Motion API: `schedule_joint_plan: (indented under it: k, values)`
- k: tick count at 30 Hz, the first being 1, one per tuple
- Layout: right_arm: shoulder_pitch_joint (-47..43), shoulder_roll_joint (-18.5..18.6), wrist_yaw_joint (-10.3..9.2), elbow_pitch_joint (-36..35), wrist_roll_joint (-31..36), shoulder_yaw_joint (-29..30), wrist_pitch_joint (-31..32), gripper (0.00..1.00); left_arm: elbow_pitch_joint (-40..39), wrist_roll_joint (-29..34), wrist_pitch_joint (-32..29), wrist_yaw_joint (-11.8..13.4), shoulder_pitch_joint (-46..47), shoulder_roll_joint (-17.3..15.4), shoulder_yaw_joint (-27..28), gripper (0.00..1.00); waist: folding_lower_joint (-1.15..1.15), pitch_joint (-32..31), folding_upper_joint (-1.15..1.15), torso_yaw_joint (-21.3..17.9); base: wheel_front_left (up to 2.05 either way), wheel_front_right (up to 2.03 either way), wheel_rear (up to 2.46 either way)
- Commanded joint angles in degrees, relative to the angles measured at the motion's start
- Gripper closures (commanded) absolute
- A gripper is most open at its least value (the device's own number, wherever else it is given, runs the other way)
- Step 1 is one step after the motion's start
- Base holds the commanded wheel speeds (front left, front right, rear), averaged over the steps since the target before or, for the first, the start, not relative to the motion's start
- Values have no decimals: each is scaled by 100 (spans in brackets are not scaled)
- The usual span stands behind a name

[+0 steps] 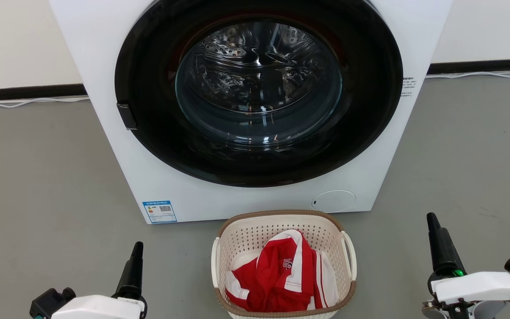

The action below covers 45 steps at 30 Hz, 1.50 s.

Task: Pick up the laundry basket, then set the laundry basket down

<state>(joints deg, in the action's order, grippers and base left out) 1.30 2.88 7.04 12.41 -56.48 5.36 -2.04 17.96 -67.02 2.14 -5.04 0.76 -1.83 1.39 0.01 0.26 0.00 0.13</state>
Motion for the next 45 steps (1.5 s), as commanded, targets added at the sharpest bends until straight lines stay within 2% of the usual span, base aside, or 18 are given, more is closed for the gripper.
schedule_joint_plan:
  k: [1, 22, 45]
  values:
    - [124, 83, 20, -185, 209, -73, -80, 0, -180, 148, 71, 22, 197, -48, 37, 0, 0, 0, 0, 1, 0, 0, 0]
    - [98, 245, 27, -143, 2080, -337, -433, 0, -154, 1584, 424, 232, 168, -64, -100, 0, 0, -17, 0, 21, 0, 0, 0]
    - [119, 238, 35, 278, 3628, -282, -803, 0, -140, 3044, 793, 394, 142, -82, -165, 0, 0, -3, 0, 48, 0, 0, 0]
